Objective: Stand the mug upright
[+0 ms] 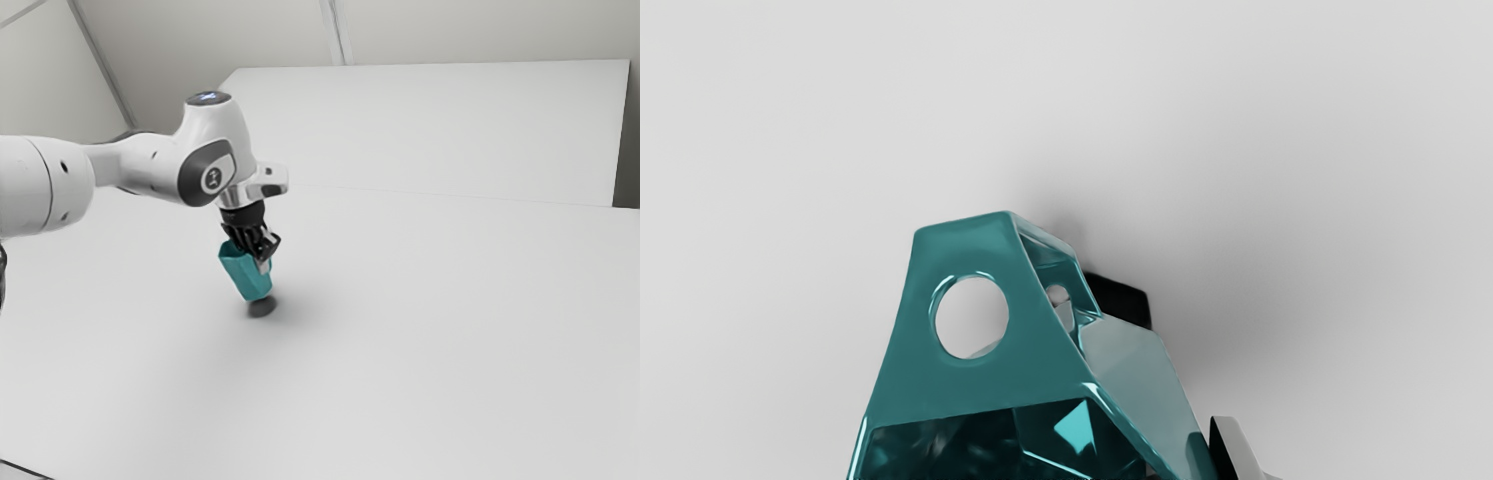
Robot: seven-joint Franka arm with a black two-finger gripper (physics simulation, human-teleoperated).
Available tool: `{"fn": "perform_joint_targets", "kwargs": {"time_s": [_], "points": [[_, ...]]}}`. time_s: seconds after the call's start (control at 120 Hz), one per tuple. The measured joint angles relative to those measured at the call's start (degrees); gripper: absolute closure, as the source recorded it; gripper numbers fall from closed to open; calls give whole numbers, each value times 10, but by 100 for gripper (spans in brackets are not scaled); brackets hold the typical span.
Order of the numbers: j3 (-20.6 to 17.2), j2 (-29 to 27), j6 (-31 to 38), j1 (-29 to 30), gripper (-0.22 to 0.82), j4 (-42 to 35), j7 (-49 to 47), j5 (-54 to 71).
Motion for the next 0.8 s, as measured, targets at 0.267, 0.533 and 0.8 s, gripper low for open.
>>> {"fn": "perform_joint_targets", "kwargs": {"time_s": [0.267, 0.533, 0.8], "points": [[0, 37, 28, 0, 78, -5, -16, 8], [-1, 20, 36, -1, 32, -13, -20, 2], [-5, -63, 14, -7, 9, -14, -20, -28]]}}
